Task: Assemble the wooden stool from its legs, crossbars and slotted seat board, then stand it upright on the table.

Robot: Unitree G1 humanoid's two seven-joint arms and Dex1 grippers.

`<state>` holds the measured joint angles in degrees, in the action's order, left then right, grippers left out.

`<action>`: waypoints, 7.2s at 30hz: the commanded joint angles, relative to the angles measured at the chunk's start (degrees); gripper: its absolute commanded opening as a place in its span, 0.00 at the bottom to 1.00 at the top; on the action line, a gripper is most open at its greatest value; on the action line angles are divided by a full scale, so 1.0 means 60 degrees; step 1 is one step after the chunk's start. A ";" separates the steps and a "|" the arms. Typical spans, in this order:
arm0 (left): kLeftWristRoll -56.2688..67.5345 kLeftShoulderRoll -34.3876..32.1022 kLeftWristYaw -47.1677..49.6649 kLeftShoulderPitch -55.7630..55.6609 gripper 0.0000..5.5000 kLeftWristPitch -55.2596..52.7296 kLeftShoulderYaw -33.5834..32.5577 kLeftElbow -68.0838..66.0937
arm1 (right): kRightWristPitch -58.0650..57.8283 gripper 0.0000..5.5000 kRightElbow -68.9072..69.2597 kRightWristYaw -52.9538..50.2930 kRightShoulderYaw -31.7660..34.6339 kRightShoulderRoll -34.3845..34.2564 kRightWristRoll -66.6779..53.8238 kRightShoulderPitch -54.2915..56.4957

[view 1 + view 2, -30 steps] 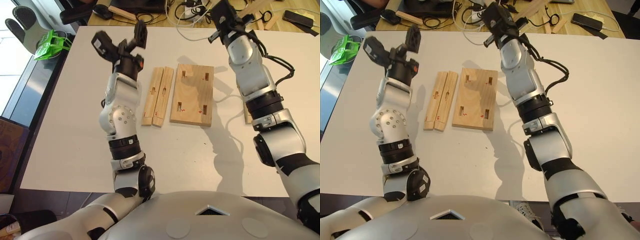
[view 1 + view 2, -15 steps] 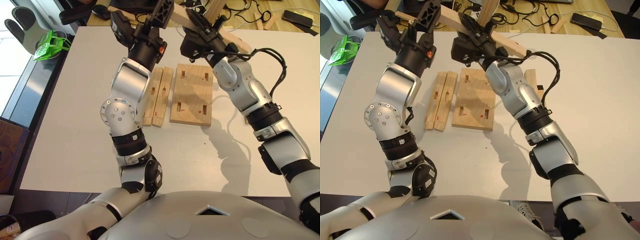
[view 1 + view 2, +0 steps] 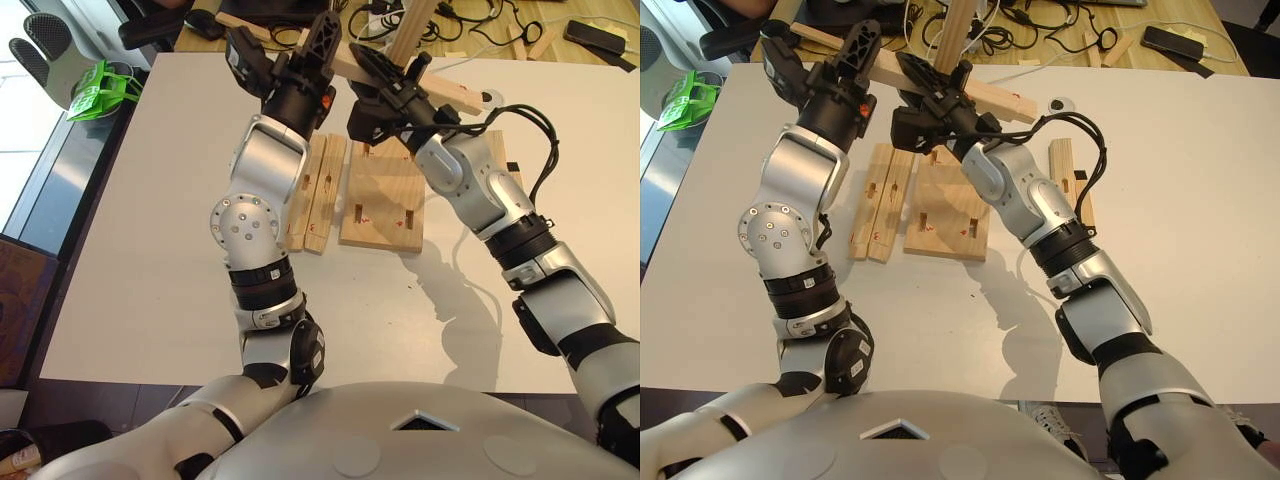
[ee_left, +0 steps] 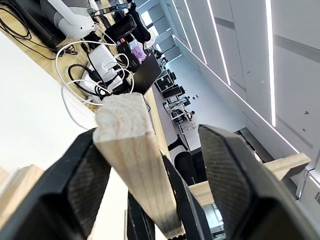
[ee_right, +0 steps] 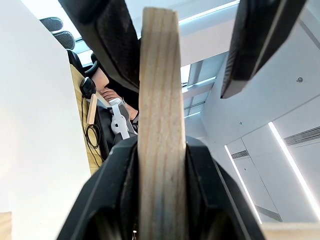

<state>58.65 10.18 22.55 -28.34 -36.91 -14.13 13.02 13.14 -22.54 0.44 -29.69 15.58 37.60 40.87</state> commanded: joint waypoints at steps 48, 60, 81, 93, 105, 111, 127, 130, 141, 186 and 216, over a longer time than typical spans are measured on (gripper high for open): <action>-0.2409 -0.2762 -0.0404 -0.0703 0.19 0.1177 0.0087 0.0169 | -0.0756 0.18 0.4848 0.9866 0.1441 0.5820 -0.4953 -0.3670; -0.2374 -0.2670 -0.0406 -0.1106 0.19 0.0806 -0.0356 0.0355 | -0.2285 0.00 0.4859 1.1832 0.0776 0.6319 -0.3867 -0.3411; -0.3164 -0.3047 -0.1119 -0.1184 0.19 0.0066 -0.0024 0.0537 | -0.2833 0.00 0.3022 1.0745 -0.0872 0.2747 -0.2265 -0.2166; -0.2233 -0.4379 -0.2700 0.0065 0.19 -0.2403 0.0185 0.2236 | -0.3432 0.00 0.2177 0.7309 0.1993 0.2929 -0.2711 -0.2298; -0.1467 -0.4845 -0.2704 0.1056 0.19 -0.4216 0.0152 0.3505 | -0.4141 0.00 0.0879 0.4705 0.3040 0.1878 -0.3125 -0.2786; -0.2384 -0.4817 -0.2944 0.1478 0.19 -0.3554 0.0576 0.3549 | -0.4081 0.00 0.0752 0.4699 0.3000 0.1855 -0.3154 -0.2708; -0.3561 -0.4647 -0.4343 0.3061 0.19 -0.2101 0.1807 0.3810 | -0.3979 0.00 0.0646 0.4650 0.2995 0.1790 -0.3256 -0.2599; -0.3835 -0.4641 -0.4335 0.3256 0.19 -0.1989 0.1887 0.3795 | -0.3968 0.00 0.0634 0.4652 0.2996 0.1796 -0.3276 -0.2589; -0.5157 -0.4583 -0.4453 0.3955 0.19 -0.0948 0.2795 0.3967 | -0.3819 0.00 0.0526 0.4528 0.3007 0.1753 -0.3293 -0.2491; -0.5579 -0.3630 -0.3965 0.2649 0.67 -0.2055 0.2210 0.3560 | -0.3831 0.00 0.0628 0.4167 0.3401 0.1387 -0.3973 -0.2663; -0.5748 -0.2464 -0.3169 0.0747 0.67 -0.2316 0.2333 0.1269 | -0.3719 0.00 0.0206 0.4254 0.2537 0.1461 -0.3184 -0.2060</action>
<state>24.30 -5.61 3.30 -27.41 -47.93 -0.94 24.58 -8.94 -20.55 25.68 -15.07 24.32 19.31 27.67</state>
